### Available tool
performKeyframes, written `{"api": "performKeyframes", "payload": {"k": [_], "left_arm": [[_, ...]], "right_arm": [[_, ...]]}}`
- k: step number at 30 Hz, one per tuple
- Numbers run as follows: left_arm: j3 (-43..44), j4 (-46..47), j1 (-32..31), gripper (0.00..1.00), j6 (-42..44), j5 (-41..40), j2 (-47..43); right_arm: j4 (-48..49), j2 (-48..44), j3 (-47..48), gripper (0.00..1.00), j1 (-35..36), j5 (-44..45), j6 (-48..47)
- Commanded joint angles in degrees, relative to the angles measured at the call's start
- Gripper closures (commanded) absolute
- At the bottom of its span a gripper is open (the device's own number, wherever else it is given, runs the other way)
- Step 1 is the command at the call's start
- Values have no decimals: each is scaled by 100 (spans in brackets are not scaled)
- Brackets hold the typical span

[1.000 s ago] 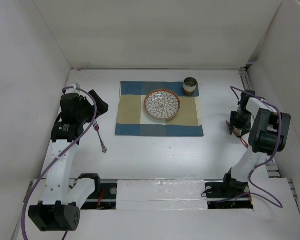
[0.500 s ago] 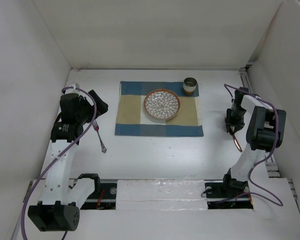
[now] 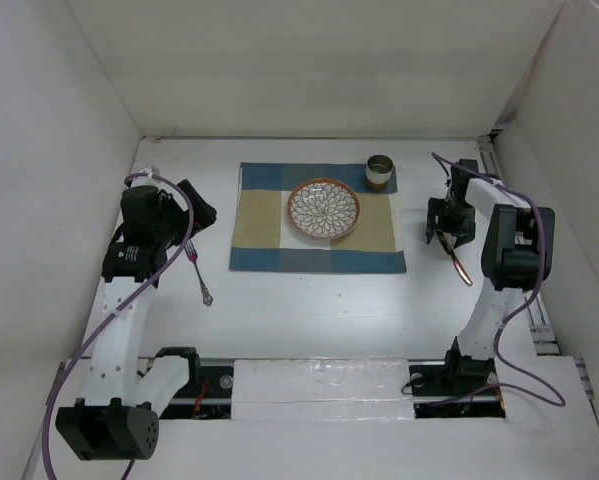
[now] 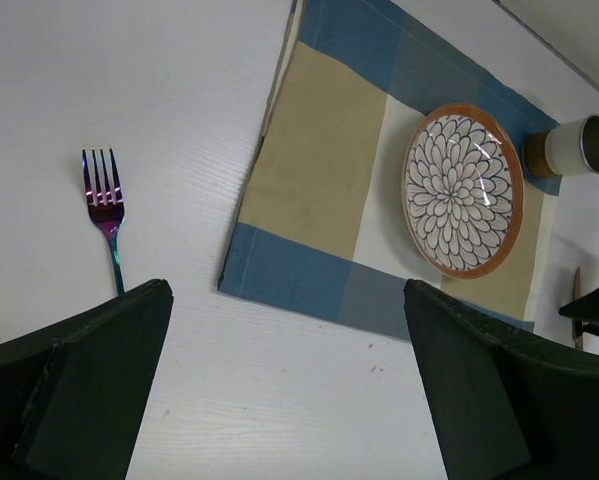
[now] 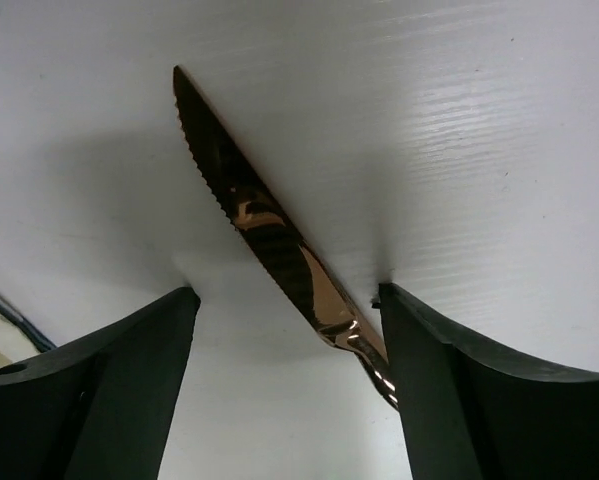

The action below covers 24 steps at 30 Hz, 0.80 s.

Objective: Set the dinner table for one person

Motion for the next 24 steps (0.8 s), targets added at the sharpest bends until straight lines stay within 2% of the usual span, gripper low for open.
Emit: {"api": "performKeyframes", "payload": {"k": [1, 9, 17, 24], "left_arm": [[106, 76, 16, 0, 92, -37, 5], [106, 76, 16, 0, 92, 16, -100], [106, 76, 16, 0, 92, -37, -100], [106, 76, 16, 0, 92, -37, -100]], "right_arm": [[333, -269, -331, 20, 46, -60, -27], [-615, -113, -455, 20, 46, 450, -773], [-678, -104, -903, 23, -138, 1337, -704], [-441, -692, -1088, 29, -701, 1084, -1003]]}}
